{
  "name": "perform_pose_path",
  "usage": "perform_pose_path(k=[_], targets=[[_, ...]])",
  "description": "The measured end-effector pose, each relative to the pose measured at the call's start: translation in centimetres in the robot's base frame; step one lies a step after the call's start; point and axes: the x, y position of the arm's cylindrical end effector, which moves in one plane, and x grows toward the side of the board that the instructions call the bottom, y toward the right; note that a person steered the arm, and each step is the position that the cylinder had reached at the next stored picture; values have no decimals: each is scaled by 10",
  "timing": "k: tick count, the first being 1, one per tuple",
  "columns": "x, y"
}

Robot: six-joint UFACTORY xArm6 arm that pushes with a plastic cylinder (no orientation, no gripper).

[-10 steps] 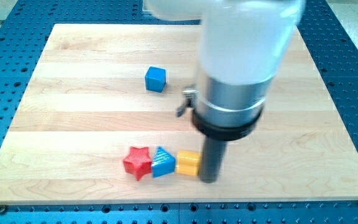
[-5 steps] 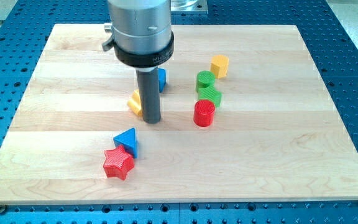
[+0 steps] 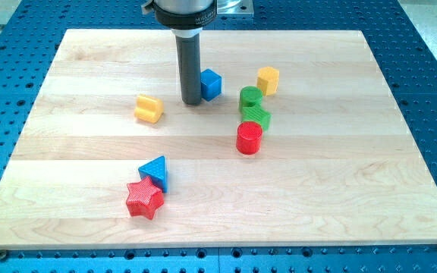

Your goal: Put heart and cube diagonal to eachother

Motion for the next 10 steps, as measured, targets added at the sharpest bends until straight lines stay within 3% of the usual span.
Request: perform_pose_path(k=[1, 2, 3, 4, 5, 8, 10], targets=[[-42, -38], [-68, -6], [-64, 32], [-31, 8], [-23, 0], [-23, 41], [-18, 22]])
